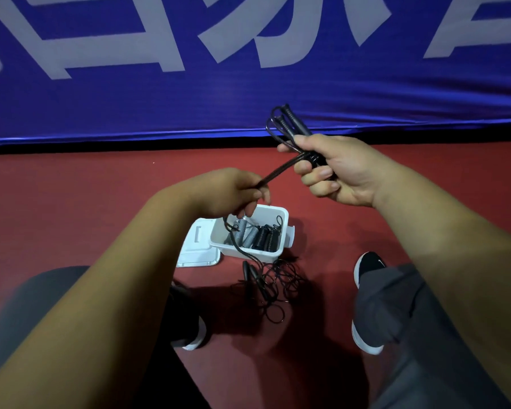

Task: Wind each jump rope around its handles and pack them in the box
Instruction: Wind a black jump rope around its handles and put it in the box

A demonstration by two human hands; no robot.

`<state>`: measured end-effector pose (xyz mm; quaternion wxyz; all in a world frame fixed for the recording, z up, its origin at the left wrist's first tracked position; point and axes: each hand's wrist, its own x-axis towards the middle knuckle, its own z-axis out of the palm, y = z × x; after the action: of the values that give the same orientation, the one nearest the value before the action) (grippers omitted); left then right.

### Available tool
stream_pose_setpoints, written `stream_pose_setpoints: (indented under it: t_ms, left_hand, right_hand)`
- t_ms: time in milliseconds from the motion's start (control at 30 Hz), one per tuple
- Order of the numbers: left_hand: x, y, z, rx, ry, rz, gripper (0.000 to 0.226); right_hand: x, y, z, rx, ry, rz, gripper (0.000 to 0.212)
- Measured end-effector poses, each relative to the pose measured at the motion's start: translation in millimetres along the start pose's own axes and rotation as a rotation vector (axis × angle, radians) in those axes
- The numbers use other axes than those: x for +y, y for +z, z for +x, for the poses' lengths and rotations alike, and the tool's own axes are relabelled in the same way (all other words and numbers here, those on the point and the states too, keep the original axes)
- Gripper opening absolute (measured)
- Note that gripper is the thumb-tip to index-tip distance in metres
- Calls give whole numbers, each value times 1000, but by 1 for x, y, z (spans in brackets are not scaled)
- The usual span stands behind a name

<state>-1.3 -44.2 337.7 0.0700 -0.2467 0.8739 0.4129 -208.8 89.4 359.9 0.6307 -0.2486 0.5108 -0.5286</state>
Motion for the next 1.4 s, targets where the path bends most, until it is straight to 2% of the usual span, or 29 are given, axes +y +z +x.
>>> stream_pose_setpoints:
  t_ms: [100, 233, 333, 433, 500, 667, 833, 967, 1033, 1100, 1233, 1400]
  left_hand:
    - [-10, 2, 6, 116, -73, -67, 24]
    - [-4, -1, 9, 296, -34, -361, 24]
    - [3, -8, 6, 281, 59, -511, 18]
    - [7, -14, 4, 220, 106, -491, 12]
    - [11, -15, 5, 183, 150, -483, 11]
    - [30, -18, -2, 225, 208, -331, 14]
    - [43, -25, -11, 251, 164, -191, 15]
    - [49, -26, -17, 177, 130, -66, 20]
    - [47, -23, -18, 117, 84, -72, 26]
    - [42, -19, -17, 123, 30, -65, 26]
    - [32, -7, -9, 189, -110, 35, 4]
    - [27, 10, -1, 168, -210, -50, 17]
  right_hand:
    - [1, 3, -7, -108, 39, -64, 13]
    - [8, 12, -15, -296, 134, -188, 28]
    - [15, 15, -17, -443, 227, -290, 39]
    - [24, 17, -16, -531, 318, -325, 21]
    - [32, 18, -13, -548, 377, -364, 18]
    - [43, 12, -5, -389, 429, -452, 10]
    - [45, 0, 6, -199, 363, -529, 18]
    - [47, -8, 17, 20, 265, -464, 9]
    - [48, -10, 22, 135, 183, -411, 8]
    - [48, -10, 26, 201, 108, -336, 5]
    - [45, -5, 26, 161, 28, -191, 7]
    - [41, 2, 17, 11, -4, -134, 19]
